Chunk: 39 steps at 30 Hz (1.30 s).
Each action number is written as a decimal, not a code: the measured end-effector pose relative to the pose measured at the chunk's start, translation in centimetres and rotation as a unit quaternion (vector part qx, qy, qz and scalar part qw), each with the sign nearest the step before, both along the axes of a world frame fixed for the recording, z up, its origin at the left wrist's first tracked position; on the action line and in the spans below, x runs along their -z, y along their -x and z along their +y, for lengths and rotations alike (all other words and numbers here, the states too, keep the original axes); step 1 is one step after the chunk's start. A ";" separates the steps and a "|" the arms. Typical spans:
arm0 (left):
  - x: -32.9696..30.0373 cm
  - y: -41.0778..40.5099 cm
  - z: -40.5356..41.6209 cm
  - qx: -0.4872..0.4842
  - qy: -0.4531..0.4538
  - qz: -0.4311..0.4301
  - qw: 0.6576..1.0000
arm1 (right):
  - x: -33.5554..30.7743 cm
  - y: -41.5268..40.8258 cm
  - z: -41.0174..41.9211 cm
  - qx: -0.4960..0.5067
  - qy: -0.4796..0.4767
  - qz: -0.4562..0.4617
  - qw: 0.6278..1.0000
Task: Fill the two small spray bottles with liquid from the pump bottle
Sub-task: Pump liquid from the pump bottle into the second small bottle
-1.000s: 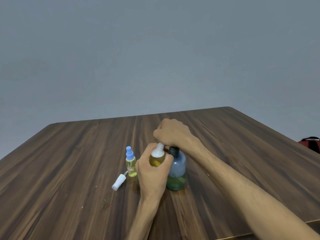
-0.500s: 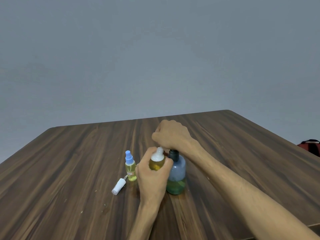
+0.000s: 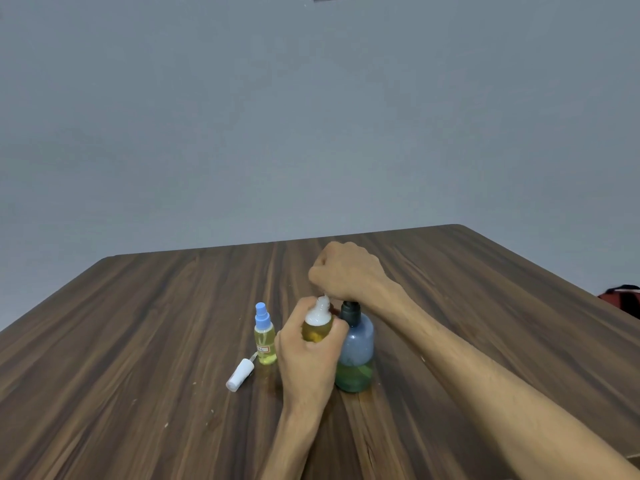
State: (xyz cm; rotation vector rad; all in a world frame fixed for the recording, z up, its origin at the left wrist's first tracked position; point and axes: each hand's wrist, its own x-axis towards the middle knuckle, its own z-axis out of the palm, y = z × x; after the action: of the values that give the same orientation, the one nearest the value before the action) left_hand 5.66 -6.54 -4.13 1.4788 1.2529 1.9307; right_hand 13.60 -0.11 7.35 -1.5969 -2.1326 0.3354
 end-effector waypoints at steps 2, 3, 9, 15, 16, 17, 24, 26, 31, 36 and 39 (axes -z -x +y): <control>0.0 0.0 0.1 0.001 0.001 -0.001 1.000 | 0.0 0.1 0.0 0.001 0.001 -0.006 1.000; 0.1 0.1 0.2 0.002 0.003 -0.002 1.000 | 0.0 0.1 -0.1 0.002 0.004 -0.016 1.000; 0.2 0.0 0.0 0.004 -0.001 0.000 1.000 | 0.1 0.1 -0.3 0.001 0.014 -0.018 1.000; 0.0 0.1 0.1 0.008 -0.003 -0.005 1.000 | -0.2 0.1 0.3 -0.007 0.041 -0.012 0.999; 0.0 0.0 0.1 0.005 -0.003 -0.005 1.000 | -0.1 0.1 0.3 -0.006 0.038 -0.015 0.999; 0.1 0.1 0.2 0.002 -0.001 -0.005 1.000 | 0.1 0.1 0.2 -0.004 0.037 -0.019 0.999; -0.1 0.0 -0.1 0.003 0.005 -0.006 1.000 | -0.2 0.1 0.2 -0.012 0.025 -0.014 0.999; -0.2 -0.1 -0.1 0.002 0.005 -0.005 1.000 | -0.1 0.0 0.3 -0.010 0.021 -0.015 1.000; -0.2 0.0 -0.1 0.006 0.010 -0.007 1.000 | 0.1 0.2 0.0 -0.002 0.015 -0.023 1.000; -0.2 -0.1 -0.1 0.005 0.007 -0.006 1.000 | 0.2 0.1 -0.1 0.002 0.026 -0.016 1.000; -0.2 0.1 -0.1 0.003 0.003 0.003 1.000 | 0.1 0.2 -0.1 0.000 0.014 -0.023 1.000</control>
State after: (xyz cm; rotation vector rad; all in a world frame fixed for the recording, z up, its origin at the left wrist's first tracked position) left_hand 5.60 -6.65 -3.93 1.4851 1.2537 1.9178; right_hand 13.42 -0.17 7.24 -1.6343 -2.1713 0.3345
